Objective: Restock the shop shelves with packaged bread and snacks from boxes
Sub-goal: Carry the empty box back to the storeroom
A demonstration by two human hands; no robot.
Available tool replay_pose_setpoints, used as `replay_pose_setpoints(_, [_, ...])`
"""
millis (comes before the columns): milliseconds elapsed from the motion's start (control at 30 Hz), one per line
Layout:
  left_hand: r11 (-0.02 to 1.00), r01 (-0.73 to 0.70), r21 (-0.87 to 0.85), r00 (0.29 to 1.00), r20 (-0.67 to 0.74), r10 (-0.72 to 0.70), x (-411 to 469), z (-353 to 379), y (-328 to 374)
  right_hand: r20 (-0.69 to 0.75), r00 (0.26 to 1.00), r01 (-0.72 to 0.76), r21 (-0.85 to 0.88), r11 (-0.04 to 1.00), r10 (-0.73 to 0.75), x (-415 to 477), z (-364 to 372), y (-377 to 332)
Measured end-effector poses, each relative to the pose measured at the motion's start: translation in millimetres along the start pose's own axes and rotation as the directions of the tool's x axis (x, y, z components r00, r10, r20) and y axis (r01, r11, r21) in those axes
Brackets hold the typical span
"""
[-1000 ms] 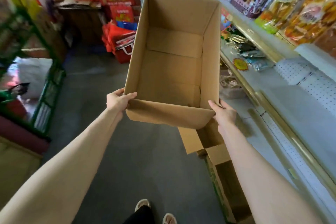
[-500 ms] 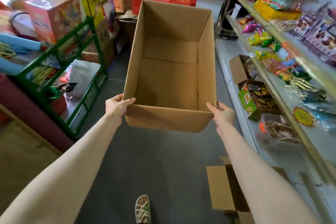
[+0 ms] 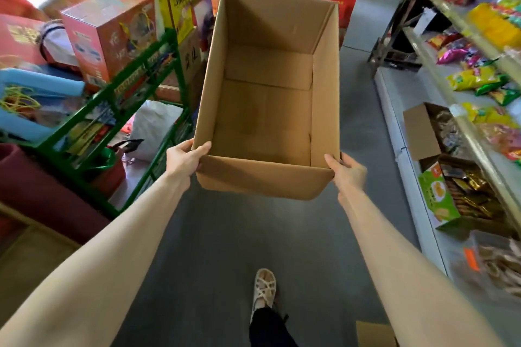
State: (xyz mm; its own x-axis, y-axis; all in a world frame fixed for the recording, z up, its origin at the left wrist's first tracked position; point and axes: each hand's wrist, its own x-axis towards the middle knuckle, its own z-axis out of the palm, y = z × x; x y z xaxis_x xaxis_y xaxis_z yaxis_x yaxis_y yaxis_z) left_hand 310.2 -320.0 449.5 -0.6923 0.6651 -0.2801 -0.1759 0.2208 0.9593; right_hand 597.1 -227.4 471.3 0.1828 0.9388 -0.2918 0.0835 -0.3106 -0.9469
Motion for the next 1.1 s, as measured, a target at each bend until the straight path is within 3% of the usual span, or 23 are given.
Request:
replay_pose_setpoints(600, [0.992,0.128,0.009,0.977,-0.173,-0.124,269.7,80.0,41.6,0.162,0.984,-0.059,-0.116,0.992,0.077,263.4,207.1,-66.8])
replay_pose_setpoints(1100, [0.966,0.238,0.103,0.954,-0.212,-0.213,533.1,76.3,65.5,0.117,0.978,-0.151,-0.159,0.976,0.170,407.6,429.1,-82.8])
